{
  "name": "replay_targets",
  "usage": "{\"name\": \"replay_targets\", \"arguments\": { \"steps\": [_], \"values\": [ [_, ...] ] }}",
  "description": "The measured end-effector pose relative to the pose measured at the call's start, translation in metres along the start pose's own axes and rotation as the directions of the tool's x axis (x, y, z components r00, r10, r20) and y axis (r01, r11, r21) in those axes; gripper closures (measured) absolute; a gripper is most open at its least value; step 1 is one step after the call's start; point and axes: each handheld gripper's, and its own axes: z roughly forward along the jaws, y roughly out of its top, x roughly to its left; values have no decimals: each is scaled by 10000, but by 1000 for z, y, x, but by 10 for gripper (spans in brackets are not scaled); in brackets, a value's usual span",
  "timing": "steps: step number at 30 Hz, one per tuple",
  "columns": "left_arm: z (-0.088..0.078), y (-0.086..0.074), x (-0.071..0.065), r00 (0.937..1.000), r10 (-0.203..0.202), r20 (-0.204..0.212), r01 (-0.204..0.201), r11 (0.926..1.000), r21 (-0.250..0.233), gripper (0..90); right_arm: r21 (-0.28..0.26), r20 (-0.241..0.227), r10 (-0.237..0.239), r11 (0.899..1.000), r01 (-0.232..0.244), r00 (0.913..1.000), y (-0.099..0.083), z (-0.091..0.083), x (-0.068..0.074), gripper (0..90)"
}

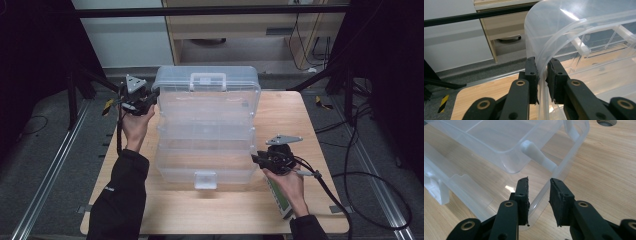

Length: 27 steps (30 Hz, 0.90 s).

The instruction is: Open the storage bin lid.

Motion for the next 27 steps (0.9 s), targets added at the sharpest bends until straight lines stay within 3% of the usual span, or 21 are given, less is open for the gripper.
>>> {"name": "replay_targets", "arguments": {
  "steps": [27],
  "values": [
    [41, 15, 7, 9996, -146, -243, 156, 9989, 433, 777, 179, -155, -142, 9997, 145, 9998, 3, 2, -3, 666]
  ]
}}
